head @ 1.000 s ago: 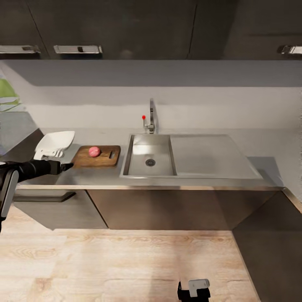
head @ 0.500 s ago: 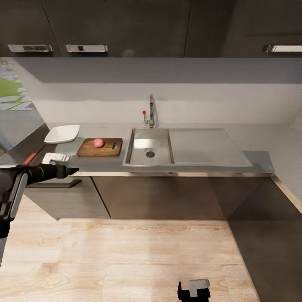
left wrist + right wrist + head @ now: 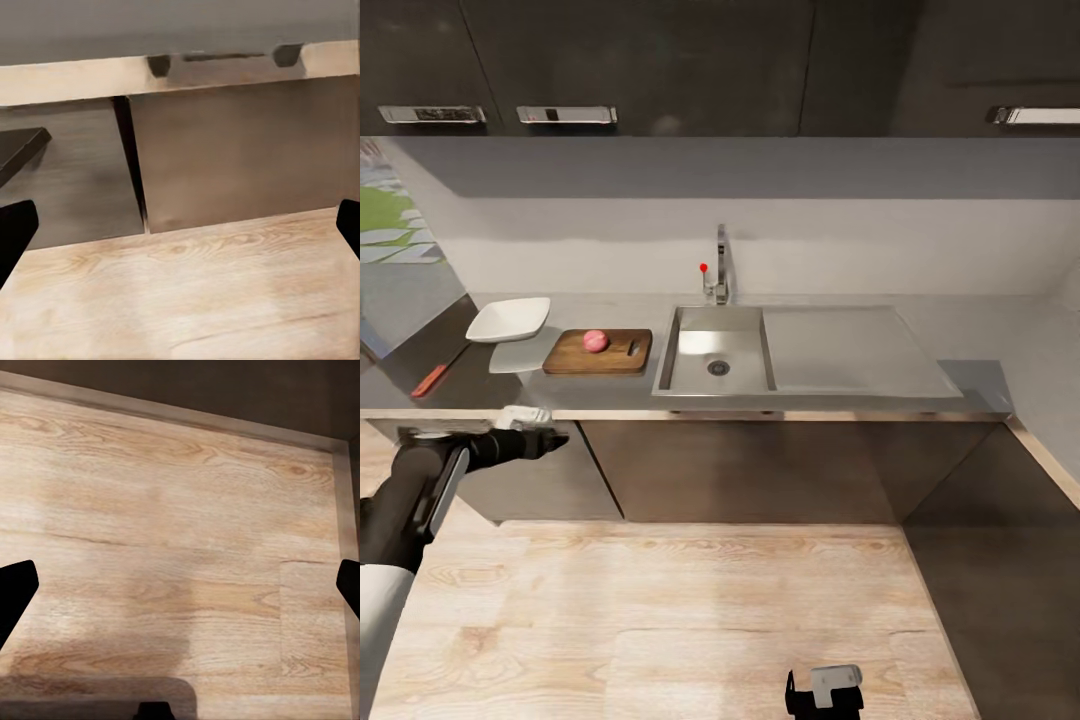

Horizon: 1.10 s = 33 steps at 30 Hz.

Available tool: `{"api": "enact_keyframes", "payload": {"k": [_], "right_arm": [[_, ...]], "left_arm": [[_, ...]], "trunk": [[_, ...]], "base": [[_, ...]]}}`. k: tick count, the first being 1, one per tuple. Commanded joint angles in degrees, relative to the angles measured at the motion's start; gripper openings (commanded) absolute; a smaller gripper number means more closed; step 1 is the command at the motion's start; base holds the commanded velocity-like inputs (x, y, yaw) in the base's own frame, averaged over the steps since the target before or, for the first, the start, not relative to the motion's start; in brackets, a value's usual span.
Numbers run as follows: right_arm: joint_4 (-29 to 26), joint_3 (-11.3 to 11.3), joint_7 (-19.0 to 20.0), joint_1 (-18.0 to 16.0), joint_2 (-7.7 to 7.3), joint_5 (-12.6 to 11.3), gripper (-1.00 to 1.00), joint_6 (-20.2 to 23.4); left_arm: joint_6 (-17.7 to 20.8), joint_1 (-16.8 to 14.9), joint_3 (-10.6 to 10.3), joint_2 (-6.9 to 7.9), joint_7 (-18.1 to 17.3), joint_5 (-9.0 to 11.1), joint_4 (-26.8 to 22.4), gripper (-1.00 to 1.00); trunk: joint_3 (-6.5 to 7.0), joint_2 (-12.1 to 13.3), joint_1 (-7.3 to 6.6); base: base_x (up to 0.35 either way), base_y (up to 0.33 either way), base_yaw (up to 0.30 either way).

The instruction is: In the kitchen, take the Vidalia onion out of the sink, dice it on the chopping board with the paring knife, put the diced onion into the bowl on the countertop, then place both the paring knife and the chopping board into the sink.

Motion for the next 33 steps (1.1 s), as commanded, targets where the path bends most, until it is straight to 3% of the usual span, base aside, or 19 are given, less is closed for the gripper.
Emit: {"api": "enact_keyframes", "payload": {"k": [1,7,8,9,12,14,16,20,21,22,25,28,29,33], "right_arm": [[0.06,0.47,-0.3,-0.05,0.02,-0.25,1.0,-0.11],[0.05,0.49,-0.3,-0.05,0.03,-0.25,1.0,-0.11],[0.05,0.48,-0.3,-0.05,0.03,-0.25,1.0,-0.11],[0.05,0.48,-0.3,-0.05,0.03,-0.25,1.0,-0.11],[0.05,0.45,-0.3,-0.05,-0.03,-0.25,1.0,-0.11],[0.05,0.45,-0.3,-0.05,-0.04,-0.25,1.0,-0.11],[0.05,0.44,-0.3,-0.05,-0.06,-0.25,1.0,-0.11],[0.05,0.44,-0.3,-0.05,-0.06,-0.25,1.0,-0.14],[0.03,0.44,-0.3,-0.05,-0.06,-0.25,1.0,-0.17],[0.0,0.44,-0.3,-0.05,-0.04,-0.25,1.0,-0.18],[-0.02,0.44,-0.3,-0.05,0.0,-0.25,1.0,-0.19],[-0.08,0.44,-0.3,-0.05,0.02,-0.25,1.0,-0.3],[-0.11,0.44,-0.3,-0.05,0.02,-0.29,1.0,-0.46],[-0.2,0.38,-0.3,-0.05,0.03,-0.32,1.0,-0.63]], "left_arm": [[-0.81,-0.06,0.09,-0.11,-0.31,-0.18,1.31,1.0],[-11.37,-0.06,0.06,-1.01,-0.44,-1.64,16.72,1.0],[-18.9,-0.06,0.08,-2.11,-0.2,-2.15,24.4,1.0],[-22.77,-0.06,0.08,-2.75,0.16,-2.54,27.99,1.0],[-30.77,-0.06,0.08,-3.8,1.9,-3.86,36.97,1.0],[-33.01,-0.06,0.08,-4.05,3.13,-4.28,40.45,1.0],[-38.02,-0.06,0.08,-4.88,8.26,-4.88,50.45,1.0],[-42.79,-0.06,0.08,-6.37,13.08,-5.07,60.08,1.0],[-49.99,-0.04,0.08,-6.84,15.32,-4.94,64.09,1.0],[-56.2,-0.02,0.08,-7.27,17.08,-4.85,65.69,1.0],[-66.72,0.44,0.08,-8.54,21.05,-4.75,67.27,1.0],[-72.44,2.04,0.08,-9.88,25.47,-4.71,68.04,1.0],[-76.68,4.6,0.08,-10.61,28.02,-4.69,68.32,1.0],[-86.25,8.53,0.08,-11.42,29.48,-4.62,68.42,1.0]], "trunk": [[-0.1,-0.11,0.03],[-0.1,-0.11,0.03],[-0.1,-0.11,0.03],[-0.1,-0.11,0.03],[-0.1,-0.11,0.03],[-0.1,-0.11,0.03],[-0.1,-0.11,0.03],[-0.1,-0.11,0.03],[-0.1,-0.11,0.03],[-0.1,-0.11,0.03],[-0.1,-0.11,0.03],[-0.1,-0.11,0.03],[-0.1,-0.11,0.03],[-0.1,-0.11,0.03]], "base": [[0.0,0.0,0.0],[0.0,0.0,0.0],[0.0,0.0,0.0],[0.0,0.0,0.0],[0.0,0.0,0.0],[0.0,0.0,0.0],[0.0,0.0,0.0],[0.0,0.0,0.0],[0.0,0.0,0.0],[0.0,0.0,0.0],[0.0,0.0,0.0],[0.0,0.0,0.0],[0.0,0.0,0.0],[0.0,0.0,0.0]]}}
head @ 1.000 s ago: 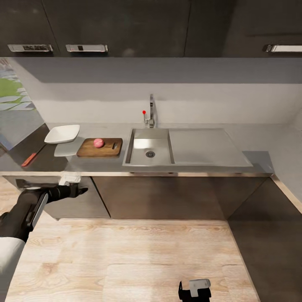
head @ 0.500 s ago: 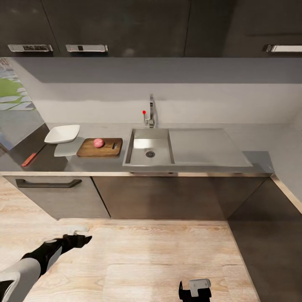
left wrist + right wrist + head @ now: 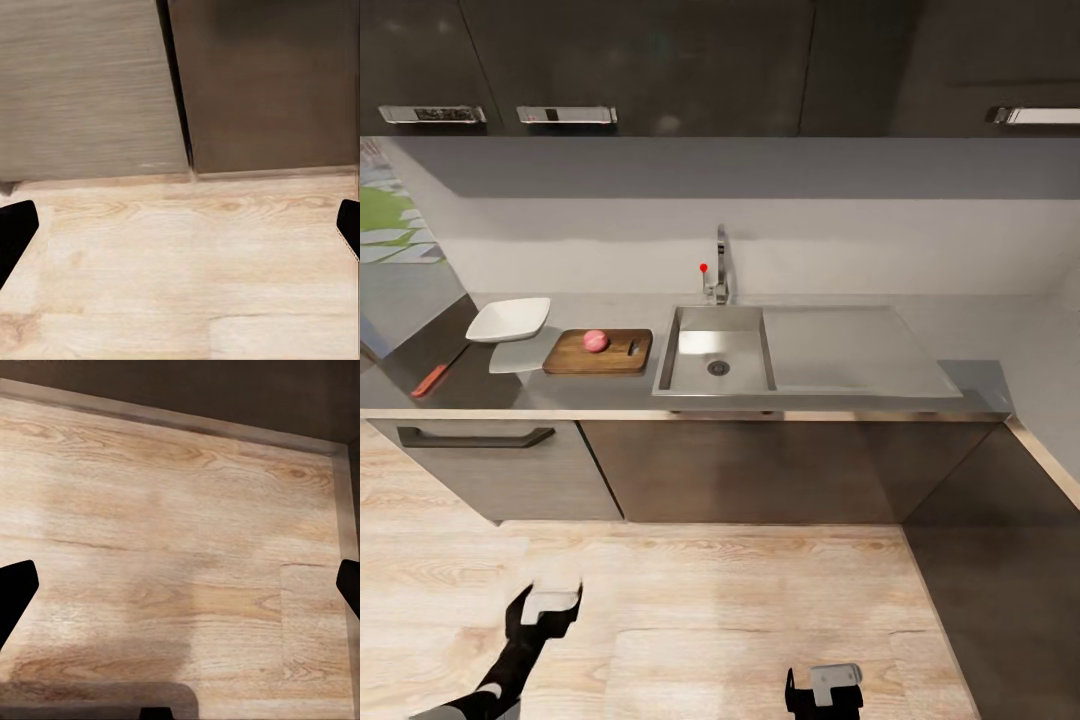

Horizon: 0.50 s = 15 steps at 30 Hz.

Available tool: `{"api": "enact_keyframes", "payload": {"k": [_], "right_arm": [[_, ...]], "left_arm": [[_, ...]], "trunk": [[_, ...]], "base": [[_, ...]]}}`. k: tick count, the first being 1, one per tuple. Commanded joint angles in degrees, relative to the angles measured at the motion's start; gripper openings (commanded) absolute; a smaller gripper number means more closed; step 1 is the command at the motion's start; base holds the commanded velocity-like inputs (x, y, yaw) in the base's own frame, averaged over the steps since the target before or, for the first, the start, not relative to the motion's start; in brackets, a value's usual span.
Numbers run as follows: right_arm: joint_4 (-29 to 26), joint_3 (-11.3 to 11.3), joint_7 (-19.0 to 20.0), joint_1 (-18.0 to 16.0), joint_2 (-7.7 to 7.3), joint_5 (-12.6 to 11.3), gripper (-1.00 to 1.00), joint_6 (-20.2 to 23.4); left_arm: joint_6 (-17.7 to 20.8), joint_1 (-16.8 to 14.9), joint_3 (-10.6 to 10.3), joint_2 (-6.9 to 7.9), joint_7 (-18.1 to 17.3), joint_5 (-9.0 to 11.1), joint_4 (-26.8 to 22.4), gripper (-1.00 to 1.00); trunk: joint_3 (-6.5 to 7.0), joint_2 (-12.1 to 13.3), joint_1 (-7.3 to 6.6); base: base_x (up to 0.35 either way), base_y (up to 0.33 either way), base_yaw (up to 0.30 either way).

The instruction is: In the kitchen, take the Vidalia onion out of the sink, dice it on the chopping board with the paring knife, put the diced onion into the bowl on the countertop, then place both the paring knife and the chopping board into the sink.

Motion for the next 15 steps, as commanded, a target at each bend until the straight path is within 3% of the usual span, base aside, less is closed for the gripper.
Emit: {"api": "enact_keyframes", "payload": {"k": [1,4,6,10,15], "right_arm": [[0.05,0.45,-0.3,-0.05,0.02,-0.27,1.0,-0.14],[-0.01,0.35,-0.3,-0.05,0.02,-0.27,1.0,-0.24],[-0.06,0.29,-0.3,-0.05,0.02,-0.28,1.0,-0.37],[-0.11,0.32,-0.3,-0.05,0.08,-0.26,1.0,-2.04],[-0.12,0.35,-0.42,-0.05,0.09,-0.2,1.0,-5.64]], "left_arm": [[-1.64,0.56,0.54,-0.23,0.17,-0.48,0.23,1.0],[-7.22,3.76,0.54,-1.16,2.51,-0.46,0.25,1.0],[-14.75,7.3,0.54,-1.82,6.38,-0.46,0.26,1.0],[-15.66,11.03,0.54,-2.69,10.16,-0.46,0.26,1.0],[-15.66,12.94,0.55,-3.18,14.38,-0.46,0.21,1.0]], "trunk": [[-0.1,-0.11,0.03],[-0.1,-0.11,0.03],[-0.1,-0.11,0.03],[-0.1,-0.11,0.03],[-0.1,-0.11,0.03]], "base": [[0.0,0.0,0.0],[0.0,0.0,0.0],[0.0,0.0,0.0],[0.0,0.0,0.0],[0.0,0.0,0.0]]}}
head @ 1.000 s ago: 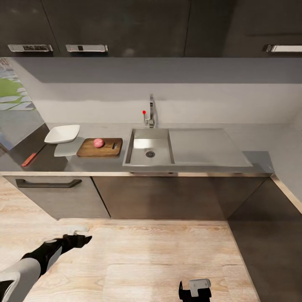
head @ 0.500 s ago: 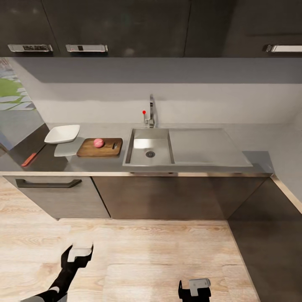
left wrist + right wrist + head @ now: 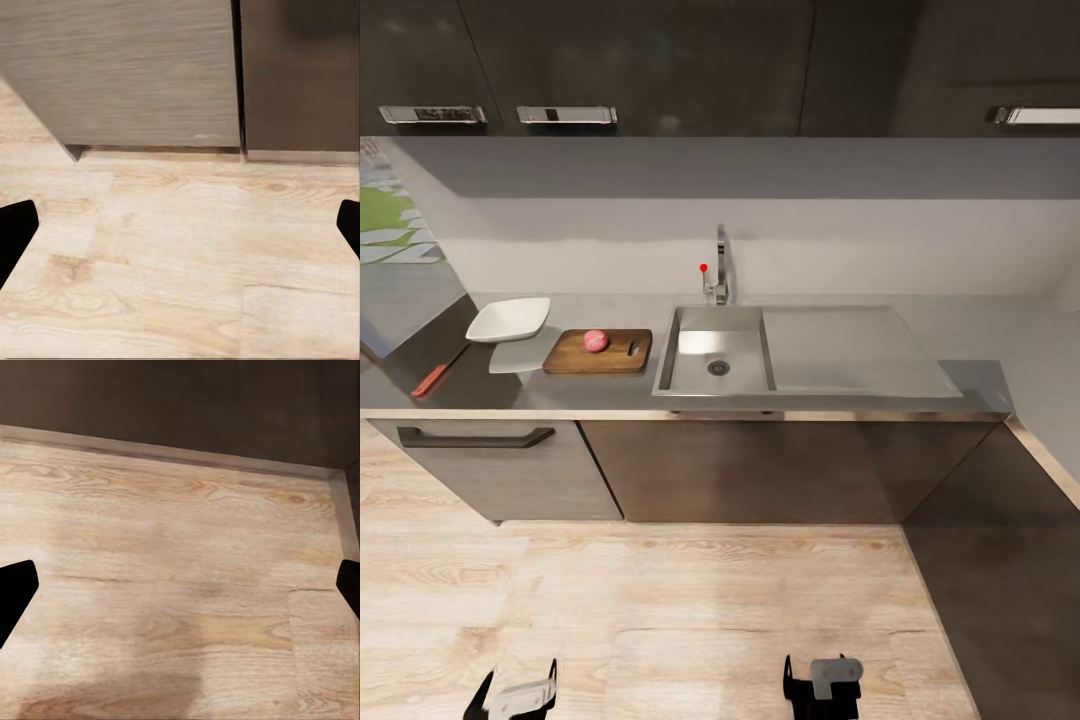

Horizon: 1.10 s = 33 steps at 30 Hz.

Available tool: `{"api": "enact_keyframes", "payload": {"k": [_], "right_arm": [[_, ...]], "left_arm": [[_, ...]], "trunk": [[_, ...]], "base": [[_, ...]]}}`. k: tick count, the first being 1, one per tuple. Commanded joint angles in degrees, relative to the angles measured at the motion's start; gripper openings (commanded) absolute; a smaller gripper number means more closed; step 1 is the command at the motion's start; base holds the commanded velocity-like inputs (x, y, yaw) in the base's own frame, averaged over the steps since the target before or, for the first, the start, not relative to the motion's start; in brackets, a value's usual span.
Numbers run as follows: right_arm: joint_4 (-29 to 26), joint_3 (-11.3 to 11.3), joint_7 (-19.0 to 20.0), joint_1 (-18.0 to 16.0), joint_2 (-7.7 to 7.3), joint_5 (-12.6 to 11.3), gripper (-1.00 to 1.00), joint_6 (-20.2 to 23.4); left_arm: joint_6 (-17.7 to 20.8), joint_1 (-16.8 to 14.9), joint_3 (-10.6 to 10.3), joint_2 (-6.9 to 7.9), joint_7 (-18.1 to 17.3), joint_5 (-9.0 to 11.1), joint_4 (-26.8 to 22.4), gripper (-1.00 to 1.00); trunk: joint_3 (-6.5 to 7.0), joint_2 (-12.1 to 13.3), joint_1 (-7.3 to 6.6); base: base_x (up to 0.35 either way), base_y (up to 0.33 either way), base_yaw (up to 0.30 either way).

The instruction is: In the kitchen, take the Vidalia onion out of the sink, dice it on the chopping board with the paring knife, put the diced onion into the bowl on the countertop, then place both the paring knife and the chopping board into the sink.

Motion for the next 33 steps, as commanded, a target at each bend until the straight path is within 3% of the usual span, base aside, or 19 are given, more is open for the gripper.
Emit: {"api": "enact_keyframes", "payload": {"k": [1,18,33], "right_arm": [[0.07,0.48,-0.34,-0.05,0.02,-0.26,1.0,-0.25],[0.07,0.56,-0.39,-0.05,-0.13,-0.19,1.0,-1.02],[0.1,0.57,-0.39,-0.05,-0.14,-0.2,1.0,-1.09]], "left_arm": [[-0.29,-0.06,0.45,0.0,0.29,-0.57,0.21,1.0],[-0.29,0.15,0.57,0.01,0.71,-0.46,0.1,1.0],[-0.29,0.16,0.67,0.05,0.73,-0.4,0.09,1.0]], "trunk": [[-0.1,-0.1,0.03],[-0.05,-0.1,0.03],[1.11,-0.1,0.03]], "base": [[0.0,0.006,0.0],[0.0,0.23,0.0],[0.0,0.298,0.0]]}}
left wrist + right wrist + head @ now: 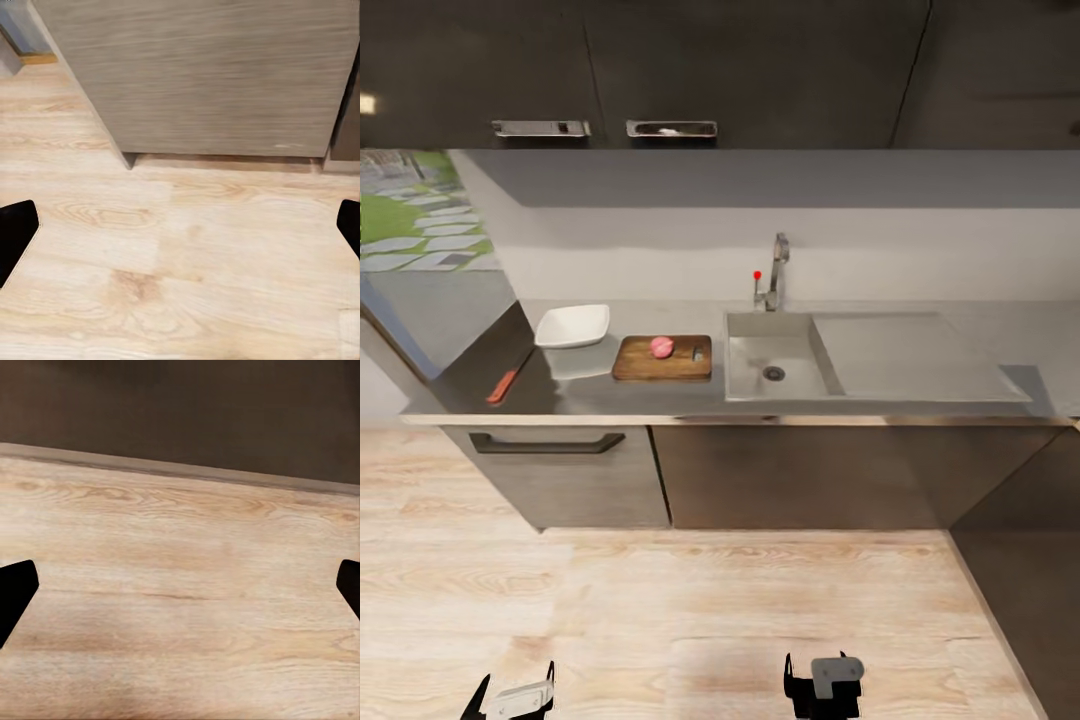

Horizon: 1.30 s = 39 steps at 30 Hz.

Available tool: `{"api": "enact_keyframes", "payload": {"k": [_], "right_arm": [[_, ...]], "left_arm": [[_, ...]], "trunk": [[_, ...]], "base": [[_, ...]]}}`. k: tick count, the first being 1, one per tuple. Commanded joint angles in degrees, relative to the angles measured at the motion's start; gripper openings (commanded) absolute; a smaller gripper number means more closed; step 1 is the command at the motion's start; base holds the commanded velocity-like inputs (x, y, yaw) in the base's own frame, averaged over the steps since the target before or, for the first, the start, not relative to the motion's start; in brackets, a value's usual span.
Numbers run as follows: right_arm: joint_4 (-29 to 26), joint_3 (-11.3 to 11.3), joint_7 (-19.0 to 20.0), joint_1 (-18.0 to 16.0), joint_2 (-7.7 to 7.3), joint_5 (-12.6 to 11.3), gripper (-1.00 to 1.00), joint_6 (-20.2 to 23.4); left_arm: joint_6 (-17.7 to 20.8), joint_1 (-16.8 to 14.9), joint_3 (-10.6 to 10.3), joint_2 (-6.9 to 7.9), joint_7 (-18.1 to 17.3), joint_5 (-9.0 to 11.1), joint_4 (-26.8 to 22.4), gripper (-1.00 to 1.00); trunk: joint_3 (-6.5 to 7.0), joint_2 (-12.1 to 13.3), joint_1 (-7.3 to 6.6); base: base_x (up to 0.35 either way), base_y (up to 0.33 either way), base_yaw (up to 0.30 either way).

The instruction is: In the kitchen, take the Vidalia onion out of the sink, dice it on the chopping board with the paring knife, put the diced onion into the bowl on the countertop, then place both the paring knife and the chopping board into the sink.

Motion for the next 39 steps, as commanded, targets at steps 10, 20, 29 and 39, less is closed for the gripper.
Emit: {"api": "enact_keyframes", "payload": {"k": [10,20,29,39], "right_arm": [[0.13,0.48,-0.36,-0.06,0.02,-0.22,1.0,-0.06],[0.13,0.48,-0.36,-0.06,0.02,-0.21,1.0,-0.06],[0.13,0.48,-0.36,-0.06,0.02,-0.21,1.0,-0.06],[0.13,0.48,-0.36,-0.06,0.02,-0.22,1.0,-0.06]], "left_arm": [[-0.26,-0.09,0.49,0.07,0.17,-0.47,0.21,1.0],[-0.26,-0.09,0.49,0.07,0.19,-0.38,0.21,1.0],[-0.26,-0.08,0.49,0.07,0.2,-0.37,0.21,1.0],[-0.26,-0.09,0.57,0.07,0.2,-0.37,0.21,1.0]], "trunk": [[0.77,-0.11,0.03],[1.64,-0.11,0.03],[2.43,-0.11,0.03],[3.3,-0.11,0.03]], "base": [[-0.017,0.299,0.0],[-0.101,0.299,0.0],[-0.108,0.299,0.0],[-0.035,0.299,0.0]]}}
